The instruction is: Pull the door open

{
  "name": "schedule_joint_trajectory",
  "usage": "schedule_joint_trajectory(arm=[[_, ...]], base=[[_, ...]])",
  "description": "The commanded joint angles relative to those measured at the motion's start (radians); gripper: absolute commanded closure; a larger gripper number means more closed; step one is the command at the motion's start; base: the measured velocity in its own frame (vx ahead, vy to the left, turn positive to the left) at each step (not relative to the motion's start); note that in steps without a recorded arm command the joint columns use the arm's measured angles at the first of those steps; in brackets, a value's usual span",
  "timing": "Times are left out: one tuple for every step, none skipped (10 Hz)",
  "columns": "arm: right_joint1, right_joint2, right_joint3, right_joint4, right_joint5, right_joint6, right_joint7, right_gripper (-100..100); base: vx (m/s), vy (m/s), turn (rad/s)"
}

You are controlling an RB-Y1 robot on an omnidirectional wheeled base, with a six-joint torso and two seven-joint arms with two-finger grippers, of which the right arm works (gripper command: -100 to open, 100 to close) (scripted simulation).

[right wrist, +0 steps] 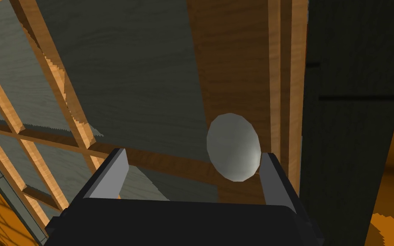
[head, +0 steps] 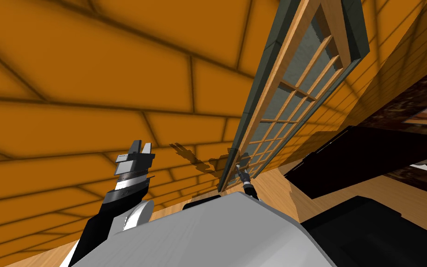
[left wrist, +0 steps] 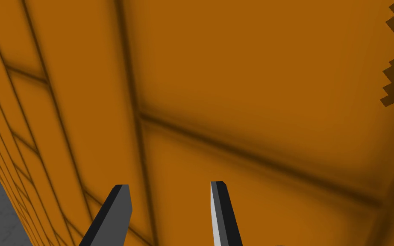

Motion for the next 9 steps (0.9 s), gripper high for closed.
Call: schedule_joint_trajectory(arm=[[0.002, -0.036, -0.032, 0.029, -0.018, 0.047, -0.011, 100], [0.002, -0.036, -0.032, 0.029, -0.018, 0.047, -0.011, 100], [0.002, -0.036, -0.032, 0.029, -0.018, 0.047, -0.011, 100], [0.002, -0.036, -0.032, 0.029, -0.018, 0.047, -0.011, 100], [0.002, -0.036, -0.032, 0.022, -0.018, 0.047, -0.011, 100], [0.002, -0.036, -0.032, 0.021, -0.018, 0.047, -0.011, 100], [0.002, -0.036, -0.032, 0.027, -0.018, 0.047, -0.011, 100], [0.002, -0.036, -0.032, -0.005, -0.018, 0.047, -0.011, 100], [0.015, -0.006, -0.002, -0.042, -0.007, 0.053, -0.032, 100]], base=[[-0.023, 0.018, 0.02], [-0.015, 0.004, 0.012], [0.0, 0.0, 0.0], [0.0, 0.0, 0.0], [0.015, -0.006, -0.03], [0.016, -0.002, -0.02], [0.005, 0.005, 0.017], [-0.013, 0.008, 0.005], [-0.028, 0.033, 0.083]])
